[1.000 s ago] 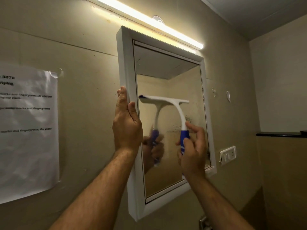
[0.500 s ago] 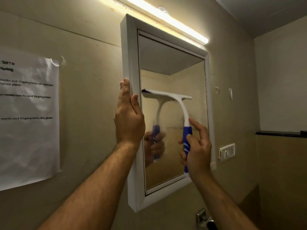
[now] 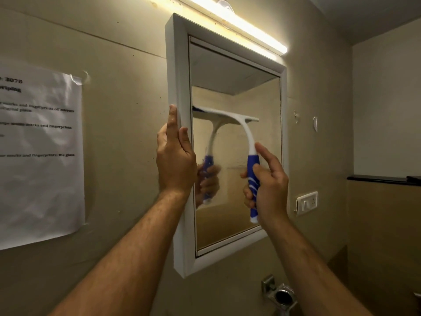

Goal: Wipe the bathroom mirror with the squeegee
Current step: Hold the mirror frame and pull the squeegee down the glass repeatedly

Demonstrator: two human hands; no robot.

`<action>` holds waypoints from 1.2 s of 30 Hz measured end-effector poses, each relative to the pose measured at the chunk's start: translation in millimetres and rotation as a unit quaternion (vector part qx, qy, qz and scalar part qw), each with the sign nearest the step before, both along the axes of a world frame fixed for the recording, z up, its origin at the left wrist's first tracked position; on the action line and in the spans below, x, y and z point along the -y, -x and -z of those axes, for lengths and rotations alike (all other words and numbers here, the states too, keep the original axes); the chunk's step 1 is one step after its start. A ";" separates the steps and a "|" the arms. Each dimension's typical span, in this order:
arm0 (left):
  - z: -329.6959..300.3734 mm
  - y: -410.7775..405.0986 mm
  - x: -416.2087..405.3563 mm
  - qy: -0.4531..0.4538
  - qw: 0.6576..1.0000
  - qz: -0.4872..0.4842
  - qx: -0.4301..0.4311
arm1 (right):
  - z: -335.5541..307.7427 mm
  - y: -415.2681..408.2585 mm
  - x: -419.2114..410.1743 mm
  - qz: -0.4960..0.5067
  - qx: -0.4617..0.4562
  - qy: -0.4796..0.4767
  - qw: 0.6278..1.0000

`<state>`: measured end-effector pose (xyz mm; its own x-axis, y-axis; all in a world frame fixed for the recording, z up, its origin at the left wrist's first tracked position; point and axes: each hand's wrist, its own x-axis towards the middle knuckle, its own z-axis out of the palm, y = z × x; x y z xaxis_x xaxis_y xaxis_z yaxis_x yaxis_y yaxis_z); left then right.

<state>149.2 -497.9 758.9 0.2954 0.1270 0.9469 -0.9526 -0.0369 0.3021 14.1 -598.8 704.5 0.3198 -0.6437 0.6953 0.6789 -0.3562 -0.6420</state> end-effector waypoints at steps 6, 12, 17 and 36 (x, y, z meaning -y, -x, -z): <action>1.5 -0.1 -0.1 -0.002 1.000 -0.008 -0.022 | 57.8 8.3 -1.4 -0.011 -0.033 -0.047 0.998; 0.4 -0.2 -2.8 -0.002 0.999 -0.016 -0.034 | -2.6 4.7 4.3 -0.011 0.008 -0.030 0.999; 0.4 3.0 -4.8 -0.013 0.999 -0.021 -0.038 | -12.3 0.2 4.0 -0.024 0.001 -0.025 0.999; 0.8 -0.7 0.4 -0.009 0.999 -0.028 -0.039 | 11.8 -7.5 4.9 0.018 -0.033 0.026 0.999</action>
<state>150.0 -498.3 758.1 0.3603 0.1292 0.9238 -0.9228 -0.0957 0.3733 21.7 -603.6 692.7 0.3432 -0.6194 0.7061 0.6220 -0.4134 -0.6650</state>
